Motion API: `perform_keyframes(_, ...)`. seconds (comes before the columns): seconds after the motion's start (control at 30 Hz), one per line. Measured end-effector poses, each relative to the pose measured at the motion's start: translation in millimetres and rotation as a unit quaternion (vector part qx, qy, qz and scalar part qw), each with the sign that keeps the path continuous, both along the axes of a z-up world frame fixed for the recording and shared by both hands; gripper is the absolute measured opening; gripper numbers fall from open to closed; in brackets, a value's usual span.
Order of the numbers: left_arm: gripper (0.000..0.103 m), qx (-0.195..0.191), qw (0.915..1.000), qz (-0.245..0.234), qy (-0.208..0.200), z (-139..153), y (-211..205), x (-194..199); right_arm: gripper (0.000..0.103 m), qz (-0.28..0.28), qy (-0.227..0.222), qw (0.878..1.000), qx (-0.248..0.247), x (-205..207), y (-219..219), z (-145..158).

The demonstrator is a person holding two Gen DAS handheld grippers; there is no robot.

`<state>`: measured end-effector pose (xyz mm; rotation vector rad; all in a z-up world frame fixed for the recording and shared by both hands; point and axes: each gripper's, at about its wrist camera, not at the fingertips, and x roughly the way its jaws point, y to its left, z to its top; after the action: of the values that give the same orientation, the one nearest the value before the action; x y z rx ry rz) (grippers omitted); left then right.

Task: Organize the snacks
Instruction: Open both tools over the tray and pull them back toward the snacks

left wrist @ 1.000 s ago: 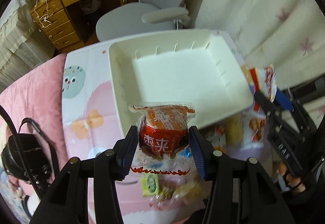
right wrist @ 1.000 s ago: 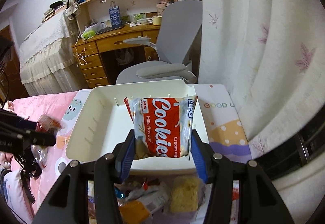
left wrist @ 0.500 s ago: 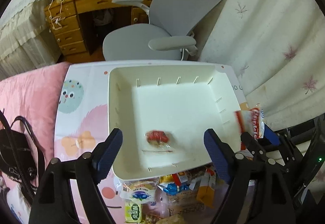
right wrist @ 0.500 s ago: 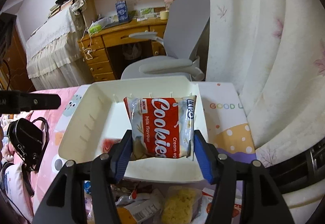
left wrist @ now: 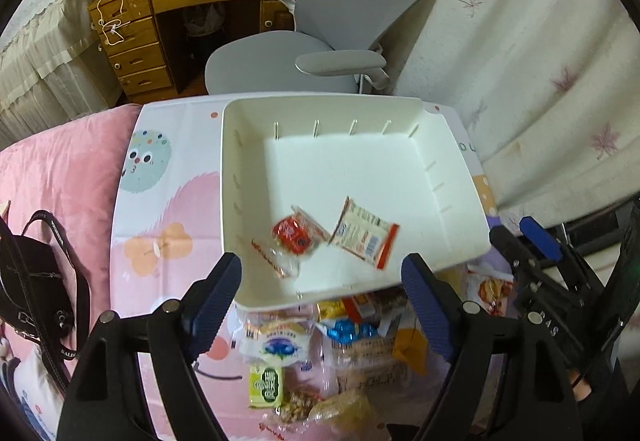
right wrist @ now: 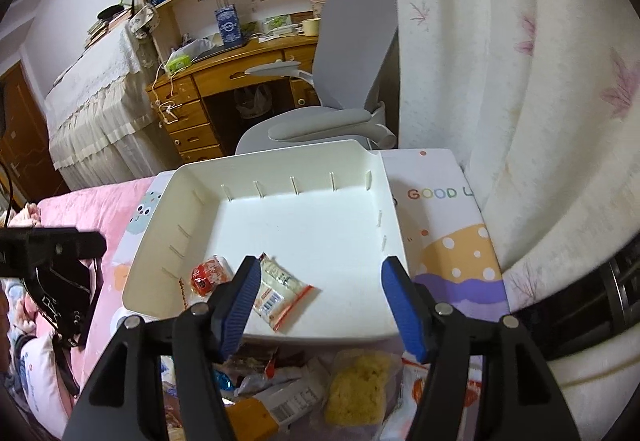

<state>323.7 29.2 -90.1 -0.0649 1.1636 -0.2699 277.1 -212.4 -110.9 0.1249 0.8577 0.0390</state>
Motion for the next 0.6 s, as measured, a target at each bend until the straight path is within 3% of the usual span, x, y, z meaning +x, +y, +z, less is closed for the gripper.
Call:
perform_keyframes(0.27, 0.081, -0.013, 0.9998, -0.015, 0.002, 5, 21, -43, 0.063, -0.043, -0.001, 0.999, 0.004, -43, 3, 14)
perform_keyframes(0.6, 0.081, -0.016, 0.9994, -0.028, 0.009, 1, 55, -108, 0.063, -0.090, 0.018, 0.995, 0.025, -105, 15, 10)
